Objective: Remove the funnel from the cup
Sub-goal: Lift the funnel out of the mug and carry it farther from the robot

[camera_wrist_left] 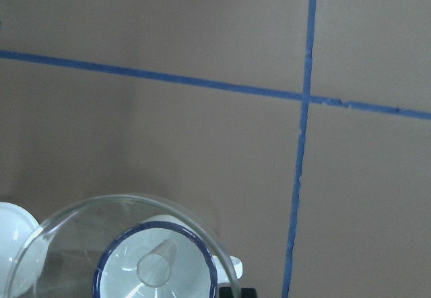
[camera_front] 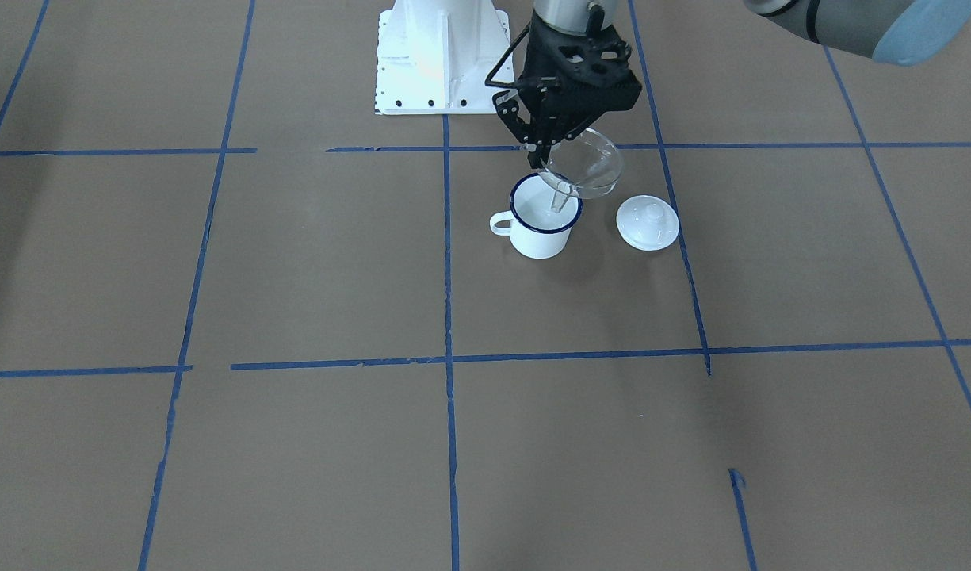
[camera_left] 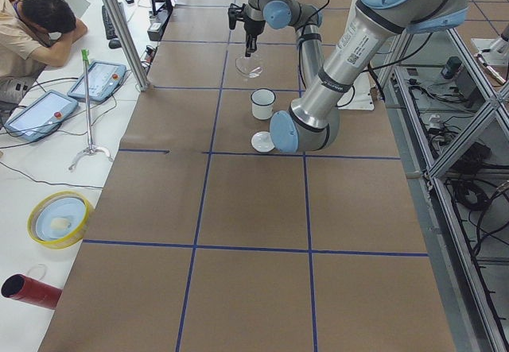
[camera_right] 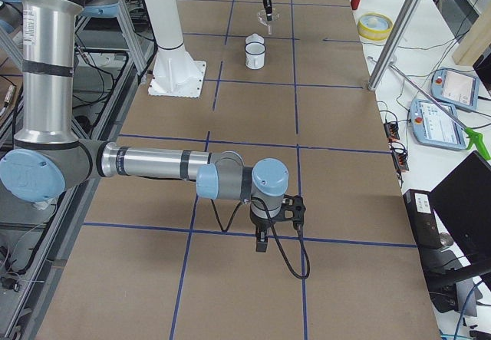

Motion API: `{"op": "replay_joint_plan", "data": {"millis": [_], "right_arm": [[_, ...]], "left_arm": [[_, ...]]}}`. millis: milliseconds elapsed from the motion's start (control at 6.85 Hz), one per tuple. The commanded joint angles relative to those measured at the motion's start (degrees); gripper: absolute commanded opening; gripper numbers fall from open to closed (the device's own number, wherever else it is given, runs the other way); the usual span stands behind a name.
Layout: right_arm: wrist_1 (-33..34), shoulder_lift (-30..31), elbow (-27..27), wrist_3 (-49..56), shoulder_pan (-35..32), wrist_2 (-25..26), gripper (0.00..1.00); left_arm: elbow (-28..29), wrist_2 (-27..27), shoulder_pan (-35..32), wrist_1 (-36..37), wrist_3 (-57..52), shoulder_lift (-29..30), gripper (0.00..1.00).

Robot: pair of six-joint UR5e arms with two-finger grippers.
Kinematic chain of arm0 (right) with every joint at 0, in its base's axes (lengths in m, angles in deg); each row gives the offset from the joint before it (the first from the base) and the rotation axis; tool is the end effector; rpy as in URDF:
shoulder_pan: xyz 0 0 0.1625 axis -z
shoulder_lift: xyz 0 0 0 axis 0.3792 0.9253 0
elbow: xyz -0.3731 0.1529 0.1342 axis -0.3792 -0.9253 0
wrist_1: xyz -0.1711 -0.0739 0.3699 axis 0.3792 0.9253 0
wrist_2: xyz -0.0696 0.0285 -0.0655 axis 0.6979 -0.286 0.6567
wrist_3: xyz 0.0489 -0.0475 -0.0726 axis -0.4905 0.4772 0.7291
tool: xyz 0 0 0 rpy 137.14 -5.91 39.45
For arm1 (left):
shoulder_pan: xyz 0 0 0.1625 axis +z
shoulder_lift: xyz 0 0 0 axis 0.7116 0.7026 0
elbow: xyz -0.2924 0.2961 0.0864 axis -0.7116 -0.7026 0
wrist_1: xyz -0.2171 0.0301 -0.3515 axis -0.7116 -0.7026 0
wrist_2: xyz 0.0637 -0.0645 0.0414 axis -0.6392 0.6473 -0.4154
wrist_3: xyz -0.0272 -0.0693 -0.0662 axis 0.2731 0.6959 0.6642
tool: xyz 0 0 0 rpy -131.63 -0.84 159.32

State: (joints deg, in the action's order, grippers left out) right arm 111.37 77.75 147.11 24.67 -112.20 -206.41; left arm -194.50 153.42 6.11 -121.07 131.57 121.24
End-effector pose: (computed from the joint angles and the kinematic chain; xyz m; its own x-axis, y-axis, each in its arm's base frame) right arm 0.0670 -0.4450 0.6701 0.7522 0.0160 0.6588 -0.0031 0.9998 -0.0208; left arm 0.3570 -0.4274 0.0800 0.5621 -0.1691 -0.8096 0.3093 0.9508 0.0162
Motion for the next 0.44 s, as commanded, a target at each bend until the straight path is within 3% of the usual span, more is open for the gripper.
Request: {"op": "replay_joint_plan", "data": {"millis": [0, 292], "right_arm": [[0.00, 0.00, 0.00, 0.00, 0.00, 0.00, 1.00], [0.00, 0.00, 0.00, 0.00, 0.00, 0.00, 1.00]], "left_arm": [[0.78, -8.80, -1.88, -13.63, 13.80, -2.34, 0.00], [10.67, -18.31, -1.71, -36.13, 31.48, -6.31, 0.00]]}}
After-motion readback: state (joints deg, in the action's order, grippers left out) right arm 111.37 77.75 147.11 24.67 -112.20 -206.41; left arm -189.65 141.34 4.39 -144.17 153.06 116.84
